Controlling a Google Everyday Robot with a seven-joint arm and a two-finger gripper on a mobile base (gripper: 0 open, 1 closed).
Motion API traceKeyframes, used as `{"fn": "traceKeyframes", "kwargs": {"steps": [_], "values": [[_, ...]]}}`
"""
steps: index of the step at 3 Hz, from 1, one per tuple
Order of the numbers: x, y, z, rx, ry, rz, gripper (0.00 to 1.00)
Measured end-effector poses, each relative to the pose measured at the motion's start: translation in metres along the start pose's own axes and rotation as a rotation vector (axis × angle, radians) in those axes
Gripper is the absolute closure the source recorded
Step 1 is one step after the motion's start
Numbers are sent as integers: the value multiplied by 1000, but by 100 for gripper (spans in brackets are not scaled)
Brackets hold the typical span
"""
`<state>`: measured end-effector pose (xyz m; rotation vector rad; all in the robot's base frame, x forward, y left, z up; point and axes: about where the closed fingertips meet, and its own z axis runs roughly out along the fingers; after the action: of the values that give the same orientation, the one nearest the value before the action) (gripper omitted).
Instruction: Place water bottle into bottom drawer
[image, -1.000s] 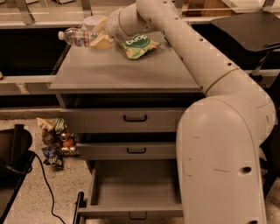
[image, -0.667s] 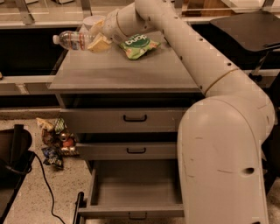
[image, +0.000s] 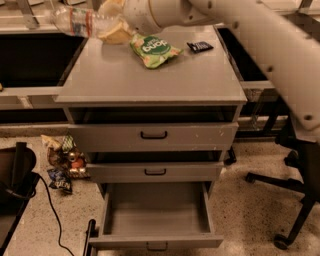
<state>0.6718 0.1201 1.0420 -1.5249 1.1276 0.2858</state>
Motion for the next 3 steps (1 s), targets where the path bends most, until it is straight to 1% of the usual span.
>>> {"fn": "traceKeyframes", "kwargs": {"steps": [1, 2, 3], "values": [[-44, 37, -30, 49, -49, 4, 100], [-20, 65, -38, 25, -10, 39, 100], [-20, 65, -38, 25, -9, 38, 100]]}}
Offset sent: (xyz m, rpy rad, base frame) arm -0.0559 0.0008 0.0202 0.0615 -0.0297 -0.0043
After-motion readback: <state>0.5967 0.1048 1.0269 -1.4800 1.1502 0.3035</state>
